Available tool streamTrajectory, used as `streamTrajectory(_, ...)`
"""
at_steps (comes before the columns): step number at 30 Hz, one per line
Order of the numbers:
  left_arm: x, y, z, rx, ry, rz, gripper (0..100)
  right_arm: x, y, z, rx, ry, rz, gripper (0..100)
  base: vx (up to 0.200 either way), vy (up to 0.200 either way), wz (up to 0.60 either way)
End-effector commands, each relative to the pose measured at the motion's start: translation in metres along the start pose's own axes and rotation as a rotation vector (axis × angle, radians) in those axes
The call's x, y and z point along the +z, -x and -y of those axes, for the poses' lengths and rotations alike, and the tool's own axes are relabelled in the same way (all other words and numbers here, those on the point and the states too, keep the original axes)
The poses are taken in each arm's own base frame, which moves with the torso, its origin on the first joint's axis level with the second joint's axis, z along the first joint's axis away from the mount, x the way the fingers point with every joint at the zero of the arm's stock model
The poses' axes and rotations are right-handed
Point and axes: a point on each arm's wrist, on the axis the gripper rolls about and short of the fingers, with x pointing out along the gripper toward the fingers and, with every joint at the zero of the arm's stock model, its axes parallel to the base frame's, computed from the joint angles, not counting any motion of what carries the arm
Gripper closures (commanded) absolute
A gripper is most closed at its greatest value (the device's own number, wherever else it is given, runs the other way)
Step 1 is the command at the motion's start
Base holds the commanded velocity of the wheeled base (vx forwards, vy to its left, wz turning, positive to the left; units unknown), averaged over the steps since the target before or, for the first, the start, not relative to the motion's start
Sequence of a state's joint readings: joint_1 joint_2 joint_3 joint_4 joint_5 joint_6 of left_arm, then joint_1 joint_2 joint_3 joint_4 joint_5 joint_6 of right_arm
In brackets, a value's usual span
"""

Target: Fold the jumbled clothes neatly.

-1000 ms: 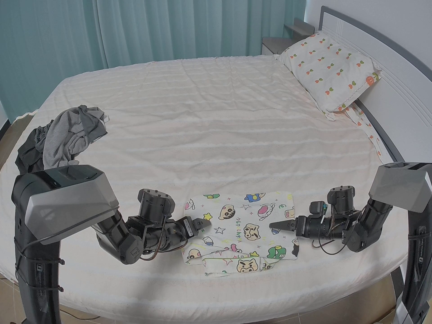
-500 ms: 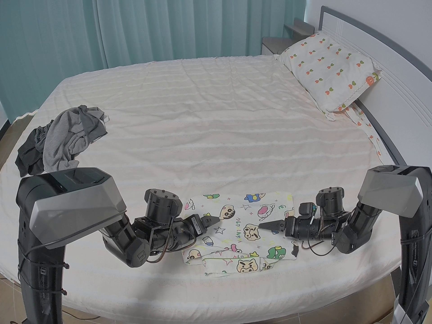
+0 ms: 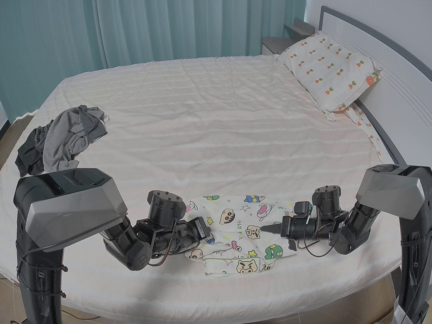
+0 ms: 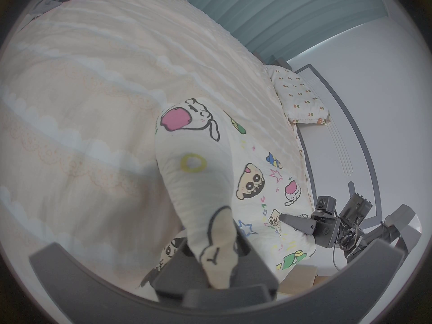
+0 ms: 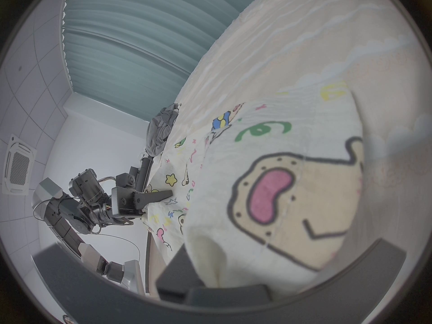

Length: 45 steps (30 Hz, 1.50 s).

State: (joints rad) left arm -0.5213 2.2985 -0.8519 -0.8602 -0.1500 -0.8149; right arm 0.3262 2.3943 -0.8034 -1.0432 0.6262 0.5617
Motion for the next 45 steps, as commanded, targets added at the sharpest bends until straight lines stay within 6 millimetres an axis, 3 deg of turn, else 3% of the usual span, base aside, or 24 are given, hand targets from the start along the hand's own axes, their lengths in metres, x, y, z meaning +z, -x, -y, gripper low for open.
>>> streamTrajectory(1,0.008,0.016,0.014,-0.022,-0.005,0.017,100,0.003,0.003,-0.011,0.018,0.019,0.009,100,0.0,0.0,0.0)
streamTrajectory(25,0.008,0.023,0.015,0.0,-0.003,0.011,100,0.0,0.002,-0.014,0.021,0.023,-0.001,100,0.0,0.0,0.0)
streamTrajectory(45,0.009,0.03,0.013,0.011,0.002,0.026,100,-0.002,0.002,-0.021,0.033,0.036,-0.005,100,0.0,0.2,0.0)
